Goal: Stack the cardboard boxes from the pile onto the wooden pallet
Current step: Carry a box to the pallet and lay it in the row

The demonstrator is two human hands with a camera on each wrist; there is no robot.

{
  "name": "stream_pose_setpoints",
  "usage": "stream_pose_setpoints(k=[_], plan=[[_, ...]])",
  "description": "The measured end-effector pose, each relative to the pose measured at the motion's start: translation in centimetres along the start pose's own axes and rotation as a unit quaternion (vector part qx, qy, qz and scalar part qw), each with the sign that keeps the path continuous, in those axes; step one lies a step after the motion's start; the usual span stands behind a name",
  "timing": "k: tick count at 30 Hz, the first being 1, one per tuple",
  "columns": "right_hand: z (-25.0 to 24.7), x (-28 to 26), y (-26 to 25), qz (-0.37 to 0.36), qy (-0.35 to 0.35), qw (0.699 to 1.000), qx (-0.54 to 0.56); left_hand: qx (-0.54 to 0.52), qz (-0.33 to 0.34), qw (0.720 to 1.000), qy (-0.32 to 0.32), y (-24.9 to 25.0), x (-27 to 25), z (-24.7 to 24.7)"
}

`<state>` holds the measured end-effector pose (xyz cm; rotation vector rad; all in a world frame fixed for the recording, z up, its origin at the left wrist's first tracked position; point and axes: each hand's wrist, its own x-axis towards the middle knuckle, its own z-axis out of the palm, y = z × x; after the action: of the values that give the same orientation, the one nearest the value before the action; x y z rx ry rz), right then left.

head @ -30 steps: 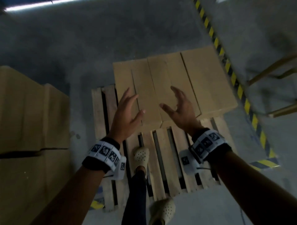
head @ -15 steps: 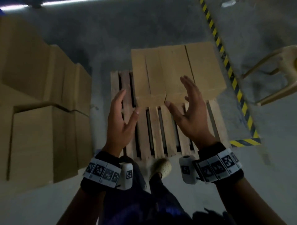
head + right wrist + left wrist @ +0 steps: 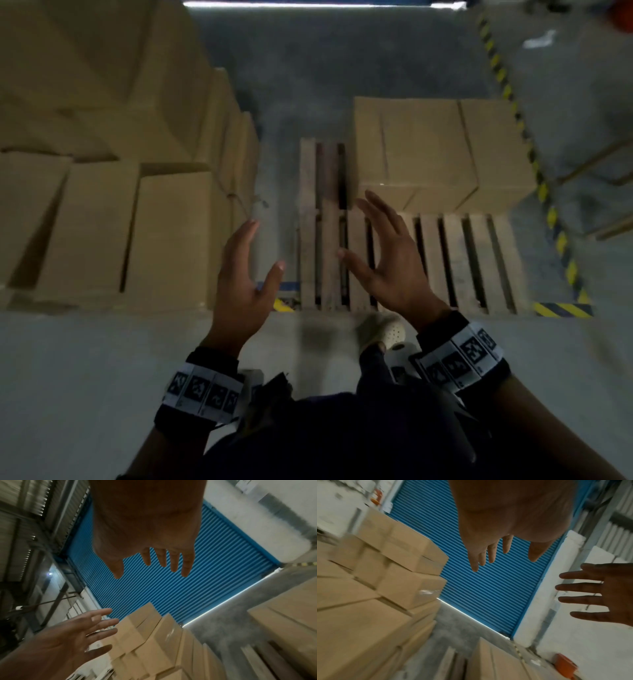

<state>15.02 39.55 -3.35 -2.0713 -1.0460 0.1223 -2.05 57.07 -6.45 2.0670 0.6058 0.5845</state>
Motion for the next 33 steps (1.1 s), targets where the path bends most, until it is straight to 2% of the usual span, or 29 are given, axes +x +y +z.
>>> stream_pose_setpoints(k=[3, 7, 10, 13, 21, 27, 33], plan=[[6.2, -1.7, -5.3, -0.036, -0.049, 0.998, 0.013, 0.035, -0.055, 0.997, 0.039, -4.4, -5.8, -7.6], [12.1, -2.6, -10.9, -0.056, -0.107, 0.992, 0.037, 0.047, -0.073, 0.991, 0.101, -7.9, -11.2, -14.2], [15.3, -2.3, -13.7, -0.062, -0.154, 0.985, 0.038, 0.053, -0.092, 0.984, 0.139, -9.5, -12.7, -17.1], [18.4, -1.2, -15.3, -0.072, -0.172, 0.982, 0.034, 0.047, -0.108, 0.979, 0.167, -11.0, -12.4, -19.4], [25.4, 6.0, -17.9, -0.053, -0.219, 0.973, 0.044, 0.062, -0.107, 0.976, 0.182, -15.4, -5.9, -25.3], [29.3, 14.5, -19.7, -0.055, -0.178, 0.978, 0.089, 0.082, -0.102, 0.974, 0.185, -16.8, 2.5, -31.5], [31.3, 23.4, -22.8, -0.062, -0.148, 0.98, 0.114, 0.107, -0.045, 0.97, 0.212, -17.1, 11.4, -38.4]])
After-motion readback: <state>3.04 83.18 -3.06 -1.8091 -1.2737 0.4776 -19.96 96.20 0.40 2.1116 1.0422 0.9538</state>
